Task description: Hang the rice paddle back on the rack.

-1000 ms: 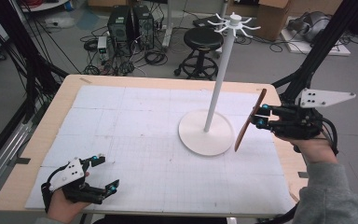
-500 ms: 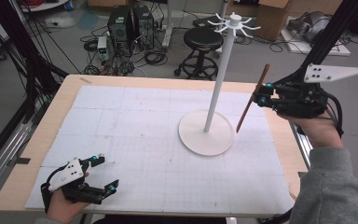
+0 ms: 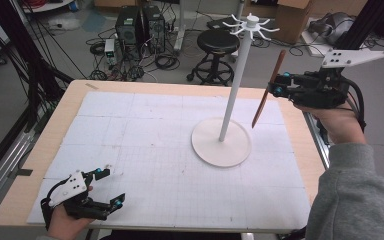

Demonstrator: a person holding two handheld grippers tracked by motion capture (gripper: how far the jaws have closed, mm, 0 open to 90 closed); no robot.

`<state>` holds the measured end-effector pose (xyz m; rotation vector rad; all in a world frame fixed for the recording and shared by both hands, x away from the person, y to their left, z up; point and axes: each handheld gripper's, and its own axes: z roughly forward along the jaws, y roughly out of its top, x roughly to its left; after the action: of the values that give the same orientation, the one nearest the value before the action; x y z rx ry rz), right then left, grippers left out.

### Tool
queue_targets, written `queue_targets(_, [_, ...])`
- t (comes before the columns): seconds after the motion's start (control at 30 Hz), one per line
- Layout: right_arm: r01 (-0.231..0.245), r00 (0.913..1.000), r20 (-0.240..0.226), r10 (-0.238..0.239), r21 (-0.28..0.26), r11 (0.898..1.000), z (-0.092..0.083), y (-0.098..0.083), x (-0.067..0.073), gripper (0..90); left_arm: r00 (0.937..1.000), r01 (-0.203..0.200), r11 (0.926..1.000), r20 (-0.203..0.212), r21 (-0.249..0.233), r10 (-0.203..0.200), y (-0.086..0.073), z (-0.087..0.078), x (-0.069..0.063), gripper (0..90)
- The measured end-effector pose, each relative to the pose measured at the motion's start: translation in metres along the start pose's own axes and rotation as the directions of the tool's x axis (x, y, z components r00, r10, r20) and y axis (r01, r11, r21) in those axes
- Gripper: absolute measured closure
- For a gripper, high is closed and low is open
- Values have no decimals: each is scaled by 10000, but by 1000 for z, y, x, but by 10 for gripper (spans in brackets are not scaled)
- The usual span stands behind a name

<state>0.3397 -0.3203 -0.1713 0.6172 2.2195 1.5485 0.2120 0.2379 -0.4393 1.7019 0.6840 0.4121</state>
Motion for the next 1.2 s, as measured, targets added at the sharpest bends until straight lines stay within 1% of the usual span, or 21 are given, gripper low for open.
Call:
queue_targets(0.1, [-33, 10000, 5, 33, -65, 10000, 2, 2, 0, 644, 10000, -10, 10000, -69, -77, 9, 0, -2, 0, 34])
queue_targets(0.17, [35, 10000, 63, -34, -65, 10000, 4, 2, -1, 644, 9999, -8, 9999, -169, -130, 6, 1, -5, 1, 34])
queue_targets(0.2, [64, 9999, 99, -64, -47, 10000, 5, 2, -2, 644, 9997, 56, 9999, -217, -161, -59, 0, -7, 1, 34])
queue_targets(0.23, [-10, 10000, 81, 10, -39, 10000, 6, 2, -2, 644, 9997, 89, 9998, -243, -165, -93, 0, -8, 2, 35])
queue_targets(0.27, [29, 9999, 125, -28, -37, 10000, 6, 3, -3, 643, 9996, 49, 9999, -272, -151, -54, -1, -9, 2, 34])
queue_targets(0.3, [31, 9999, 119, -30, -78, 10000, 7, 3, -4, 644, 9994, 139, 9997, -315, -195, -145, -1, -9, 1, 34])
queue_targets(0.33, [49, 9999, 132, -48, -92, 9999, 8, 4, -5, 644, 9995, 104, 9998, -299, -184, -109, -1, -10, 1, 34])
queue_targets(0.47, [59, 9998, 182, -57, -108, 9999, 10, 10, -8, 644, 9995, 29, 10000, -309, -92, -32, -2, -12, 0, 35])
queue_targets(0.63, [118, 9995, 292, -115, -85, 9999, 14, 17, -10, 644, 9988, 119, 9998, -462, -165, -127, -3, -19, -1, 34])
queue_targets(0.87, [163, 9978, 643, -154, -137, 9998, 15, 27, -10, 644, 9981, 135, 9997, -598, -225, -148, -4, -24, -2, 34])
queue_targets(0.9, [118, 9977, 662, -110, -119, 9999, 15, 28, -10, 644, 9982, 125, 9997, -590, -206, -137, -5, -25, -2, 35])
queue_targets(1.1, [184, 9966, 804, -178, -60, 9998, 21, 33, -9, 644, 9975, 144, 9996, -688, -243, -161, -5, -28, -2, 34])
queue_targets(1.17, [170, 9967, 790, -165, -62, 9998, 23, 34, -9, 643, 9973, 181, 9995, -705, -268, -200, -5, -29, -2, 34])
queue_targets(1.2, [227, 9964, 817, -224, -33, 9997, 24, 34, -9, 644, 9973, 185, 9994, -709, -279, -205, -5, -29, -2, 34])
